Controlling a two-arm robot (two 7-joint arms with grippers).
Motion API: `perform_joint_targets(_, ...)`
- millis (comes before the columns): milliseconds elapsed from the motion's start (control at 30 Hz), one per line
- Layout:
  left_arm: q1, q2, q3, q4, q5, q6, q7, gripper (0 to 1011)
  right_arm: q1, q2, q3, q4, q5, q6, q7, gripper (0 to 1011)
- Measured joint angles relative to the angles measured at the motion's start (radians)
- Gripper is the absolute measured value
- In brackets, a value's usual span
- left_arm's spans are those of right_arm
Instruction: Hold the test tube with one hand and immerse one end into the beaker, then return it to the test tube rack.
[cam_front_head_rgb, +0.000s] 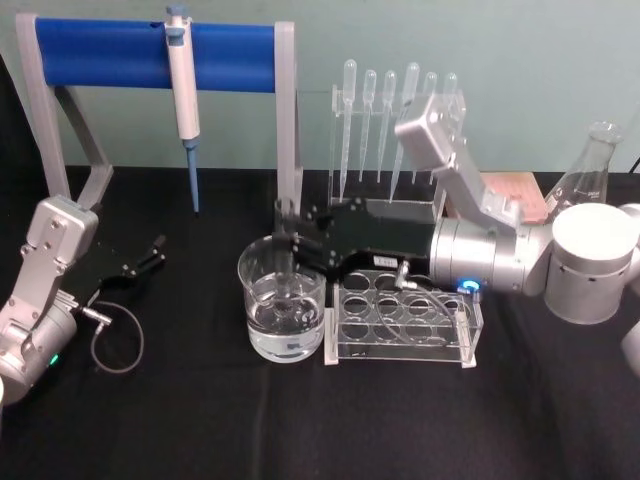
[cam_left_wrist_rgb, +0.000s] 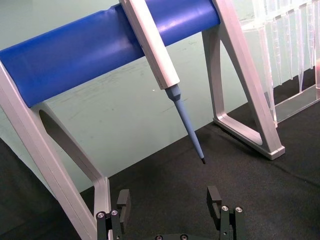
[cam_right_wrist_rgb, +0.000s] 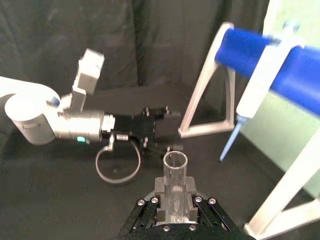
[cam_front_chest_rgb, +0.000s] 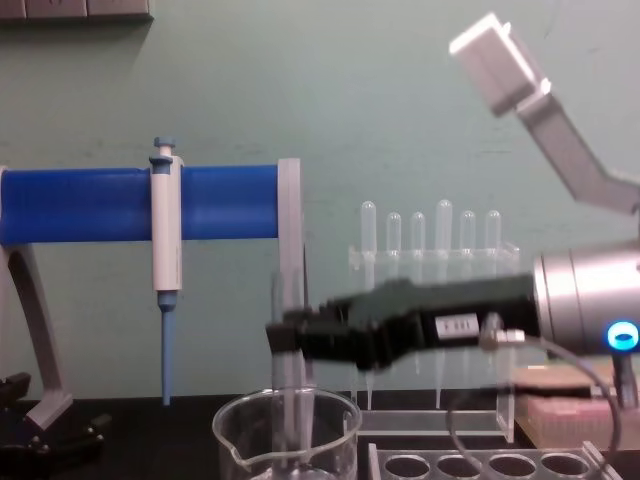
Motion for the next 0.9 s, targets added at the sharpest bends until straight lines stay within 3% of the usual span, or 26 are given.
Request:
perform_joint_targets(467,0.0,0.0,0.0,0.0,0.0,0.0,0.0,1000,0.037,0.036,0.038,-0.117,0.048,0.027,0.002,234)
perform_joint_targets(767,0.0,0.0,0.0,0.0,0.0,0.0,0.0,1000,0.043,0.094,0.071,-0.202,0.103,0.056,-0.004,233)
perform_joint_targets(900,0.0,0.0,0.0,0.0,0.0,0.0,0.0,1000,0.041,0.143,0.087,-0.258,0.127,0.085,-0.011,234)
